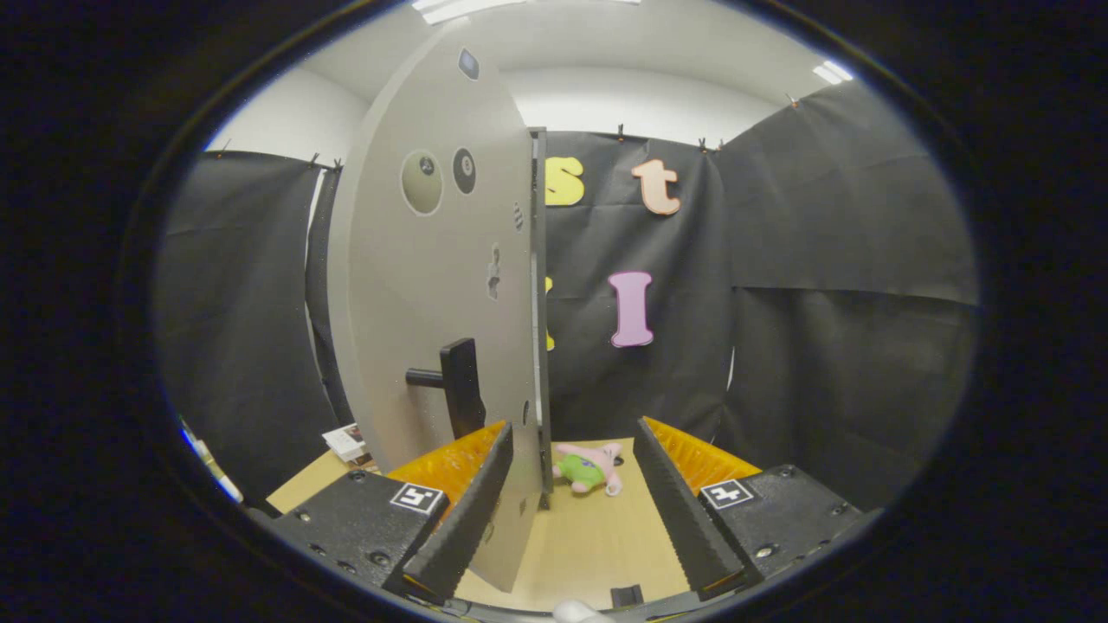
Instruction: Open the shoe cabinet door, grab the shoes and put them into the shoe cabinet, then close the shoe cabinet door.
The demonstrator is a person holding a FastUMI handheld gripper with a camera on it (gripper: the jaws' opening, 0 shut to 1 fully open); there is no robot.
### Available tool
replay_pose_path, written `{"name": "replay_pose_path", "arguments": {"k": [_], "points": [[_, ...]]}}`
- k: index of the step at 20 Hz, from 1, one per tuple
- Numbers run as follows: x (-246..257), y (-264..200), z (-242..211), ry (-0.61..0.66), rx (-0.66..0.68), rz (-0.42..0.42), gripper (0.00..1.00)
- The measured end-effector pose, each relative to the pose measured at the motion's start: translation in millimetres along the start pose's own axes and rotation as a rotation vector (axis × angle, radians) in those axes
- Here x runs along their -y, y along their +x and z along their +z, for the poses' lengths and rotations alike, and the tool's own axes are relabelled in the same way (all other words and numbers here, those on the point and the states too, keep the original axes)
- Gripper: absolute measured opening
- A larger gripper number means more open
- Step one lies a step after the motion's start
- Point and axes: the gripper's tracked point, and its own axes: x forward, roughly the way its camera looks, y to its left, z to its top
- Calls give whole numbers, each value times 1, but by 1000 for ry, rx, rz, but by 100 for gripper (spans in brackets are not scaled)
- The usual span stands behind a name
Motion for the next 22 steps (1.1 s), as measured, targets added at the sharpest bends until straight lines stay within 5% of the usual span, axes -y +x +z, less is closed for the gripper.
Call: {"name": "replay_pose_path", "arguments": {"k": [14,22], "points": [[-157,29,-9,25,-1,189,97],[-169,15,-10,-7,-17,203,99]]}}
